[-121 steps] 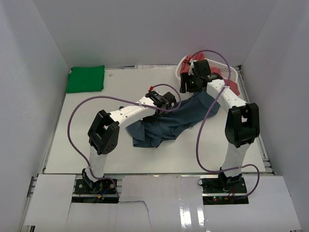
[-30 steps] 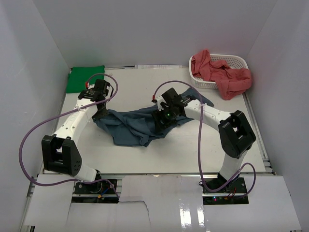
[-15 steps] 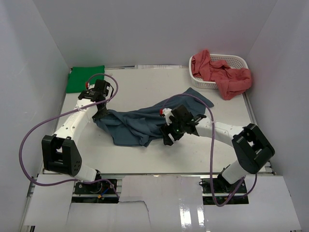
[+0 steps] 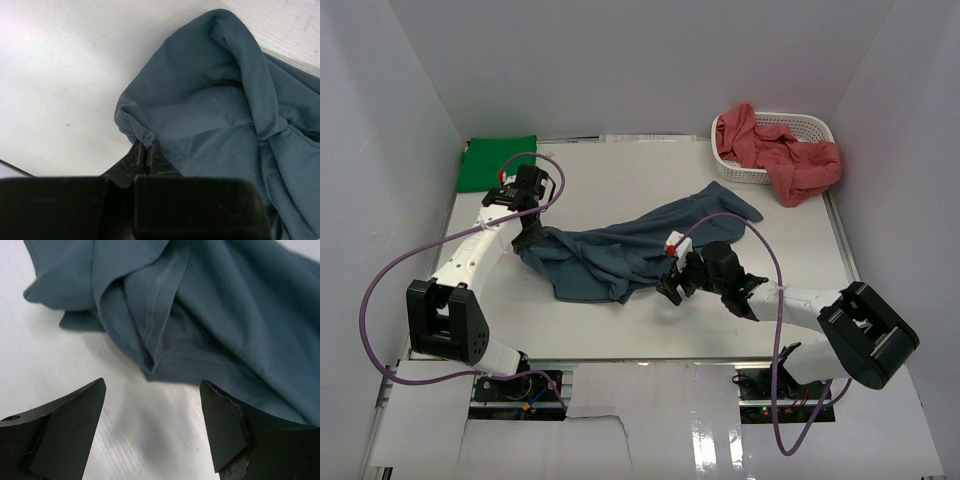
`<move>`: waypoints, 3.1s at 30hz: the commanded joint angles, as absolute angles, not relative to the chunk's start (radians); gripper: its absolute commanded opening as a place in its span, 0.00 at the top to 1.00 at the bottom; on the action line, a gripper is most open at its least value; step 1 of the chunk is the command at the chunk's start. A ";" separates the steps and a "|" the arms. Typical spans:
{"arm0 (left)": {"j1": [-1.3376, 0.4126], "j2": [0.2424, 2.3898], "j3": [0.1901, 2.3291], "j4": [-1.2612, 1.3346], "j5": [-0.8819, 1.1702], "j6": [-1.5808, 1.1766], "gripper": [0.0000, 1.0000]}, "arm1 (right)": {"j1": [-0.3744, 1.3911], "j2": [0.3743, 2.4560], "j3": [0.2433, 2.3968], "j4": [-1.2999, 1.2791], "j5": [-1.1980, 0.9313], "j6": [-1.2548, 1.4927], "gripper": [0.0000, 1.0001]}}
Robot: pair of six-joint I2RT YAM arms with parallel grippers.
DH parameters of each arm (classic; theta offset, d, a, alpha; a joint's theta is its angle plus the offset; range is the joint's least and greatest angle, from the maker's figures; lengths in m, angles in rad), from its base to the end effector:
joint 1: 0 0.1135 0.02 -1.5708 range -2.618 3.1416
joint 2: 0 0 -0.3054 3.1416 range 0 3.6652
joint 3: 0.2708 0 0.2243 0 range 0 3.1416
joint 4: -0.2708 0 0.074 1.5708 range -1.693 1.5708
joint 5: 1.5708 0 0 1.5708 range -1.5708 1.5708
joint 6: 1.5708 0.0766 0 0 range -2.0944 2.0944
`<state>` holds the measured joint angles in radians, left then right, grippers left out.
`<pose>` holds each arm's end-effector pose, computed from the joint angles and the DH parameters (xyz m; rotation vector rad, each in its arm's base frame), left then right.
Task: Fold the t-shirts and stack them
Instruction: Flatten out the tshirt
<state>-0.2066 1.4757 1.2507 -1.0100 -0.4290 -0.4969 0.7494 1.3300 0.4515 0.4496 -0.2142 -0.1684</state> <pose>0.2634 -0.0226 0.2922 -0.4813 2.6144 0.3881 0.1841 0.1936 0.2201 -1.0263 1.7604 0.5834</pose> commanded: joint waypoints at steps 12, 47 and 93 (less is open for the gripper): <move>-0.206 1.427 1.267 -0.980 -0.431 -0.485 1.00 | 0.770 1.479 0.508 0.630 -0.281 -0.278 0.21; -0.204 1.431 1.273 -0.976 -0.443 -0.476 1.00 | 0.773 1.519 0.831 0.264 -0.123 -0.127 0.92; -0.199 1.119 1.485 -0.555 0.108 -0.109 1.00 | 0.012 1.359 2.017 -0.632 -0.290 0.115 0.92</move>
